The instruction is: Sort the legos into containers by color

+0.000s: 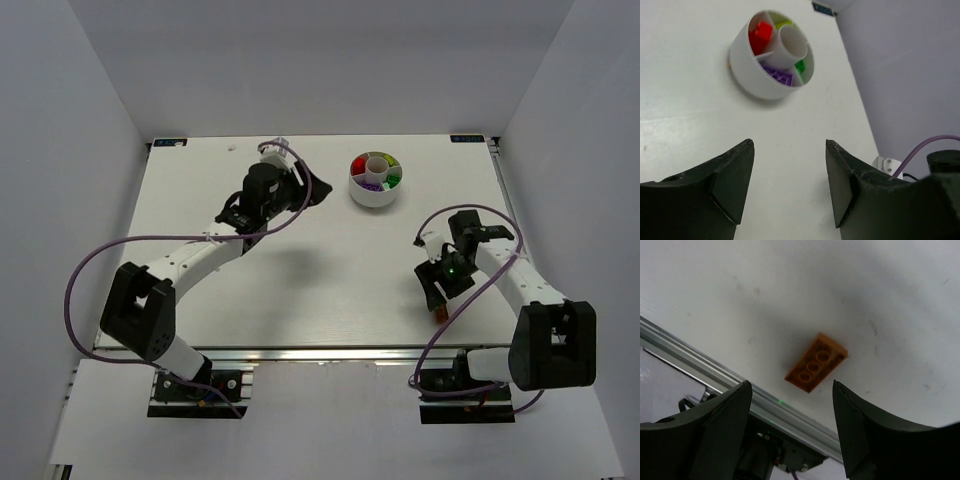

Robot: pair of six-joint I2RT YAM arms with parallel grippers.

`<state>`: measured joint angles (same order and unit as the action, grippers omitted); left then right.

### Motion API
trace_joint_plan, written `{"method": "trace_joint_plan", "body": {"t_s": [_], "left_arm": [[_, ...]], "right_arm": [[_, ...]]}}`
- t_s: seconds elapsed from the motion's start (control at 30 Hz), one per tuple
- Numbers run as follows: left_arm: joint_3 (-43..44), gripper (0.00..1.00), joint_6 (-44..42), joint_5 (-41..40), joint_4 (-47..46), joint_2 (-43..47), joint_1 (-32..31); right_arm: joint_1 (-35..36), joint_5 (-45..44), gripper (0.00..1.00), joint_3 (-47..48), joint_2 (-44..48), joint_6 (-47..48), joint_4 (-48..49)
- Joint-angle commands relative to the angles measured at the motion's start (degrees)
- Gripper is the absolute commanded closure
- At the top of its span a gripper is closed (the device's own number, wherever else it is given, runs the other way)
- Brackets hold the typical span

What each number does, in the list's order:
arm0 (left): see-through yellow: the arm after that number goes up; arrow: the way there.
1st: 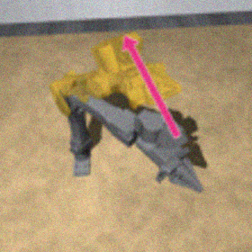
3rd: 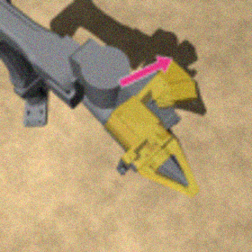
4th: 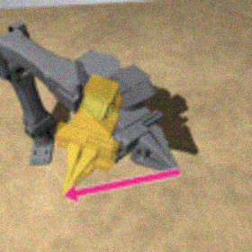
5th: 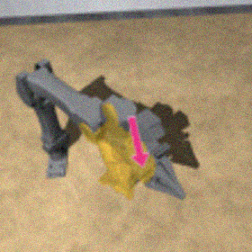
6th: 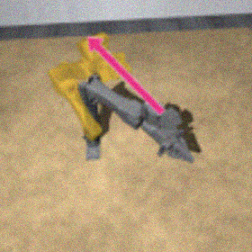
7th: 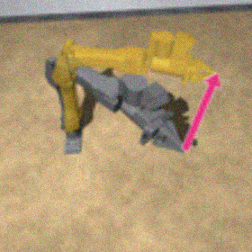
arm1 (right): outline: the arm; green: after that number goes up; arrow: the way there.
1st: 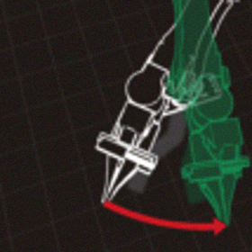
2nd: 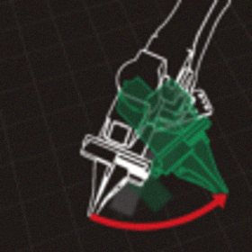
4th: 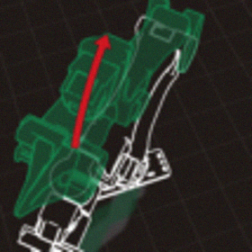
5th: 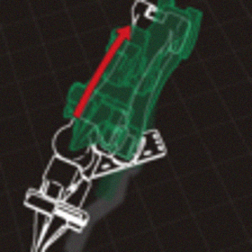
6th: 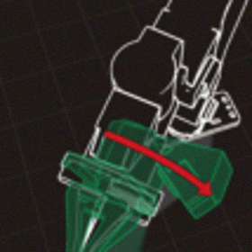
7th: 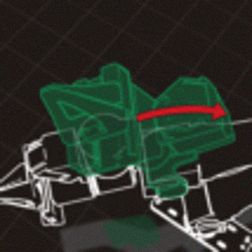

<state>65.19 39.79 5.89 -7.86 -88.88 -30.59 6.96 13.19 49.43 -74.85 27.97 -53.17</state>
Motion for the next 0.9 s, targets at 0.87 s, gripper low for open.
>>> {"method": "trace_joint_plan", "body": {"t_s": [0.87], "left_arm": [[-25.29, 0.28, 7.67, -0.27, -2.24, 21.47, -0.35]], "right_arm": [[6.39, -16.88, 0.53, -6.89, -11.99, -2.65, 8.25]]}}
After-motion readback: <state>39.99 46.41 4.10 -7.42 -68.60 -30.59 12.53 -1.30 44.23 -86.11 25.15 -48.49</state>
